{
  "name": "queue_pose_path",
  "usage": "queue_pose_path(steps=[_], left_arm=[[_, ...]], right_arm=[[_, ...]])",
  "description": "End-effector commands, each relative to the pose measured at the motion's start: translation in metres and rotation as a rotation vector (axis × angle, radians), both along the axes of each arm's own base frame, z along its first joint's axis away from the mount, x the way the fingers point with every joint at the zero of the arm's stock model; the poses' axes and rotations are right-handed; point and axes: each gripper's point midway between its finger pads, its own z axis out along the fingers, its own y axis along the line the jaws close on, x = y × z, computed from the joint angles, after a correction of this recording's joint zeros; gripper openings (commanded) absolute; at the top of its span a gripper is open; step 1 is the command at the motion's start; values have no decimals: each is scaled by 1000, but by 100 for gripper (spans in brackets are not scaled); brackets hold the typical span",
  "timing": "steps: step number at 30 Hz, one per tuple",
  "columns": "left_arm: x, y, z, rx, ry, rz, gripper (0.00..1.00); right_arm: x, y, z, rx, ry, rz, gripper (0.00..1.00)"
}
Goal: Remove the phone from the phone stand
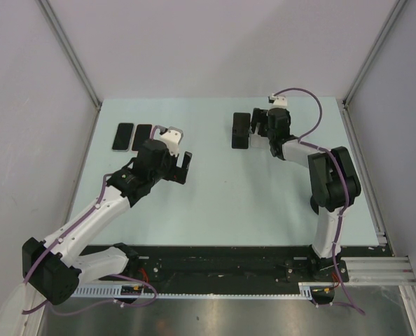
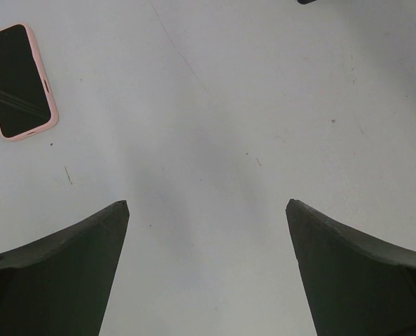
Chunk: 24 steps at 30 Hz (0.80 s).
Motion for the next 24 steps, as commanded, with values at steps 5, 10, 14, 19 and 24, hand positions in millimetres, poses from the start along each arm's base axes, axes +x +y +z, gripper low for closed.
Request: queue_pose_path(steps=[5, 10, 14, 19, 24], left_arm=[[2, 1, 12, -11, -46, -2, 100], [1, 3, 20, -21, -68, 2, 100], [-1, 5, 28, -34, -91, 7, 100], [-3, 6, 35, -46, -109, 7, 100], [-4, 6, 36, -50, -112, 3, 100]], right_arm=[[-16, -13, 117, 53, -173, -38, 100], [-52, -39, 172, 42, -197, -98, 100], [-100, -73, 194, 5, -134, -169, 100], [-172, -124, 219, -27, -86, -307, 100], [-233, -158, 226, -35, -53, -431, 100]])
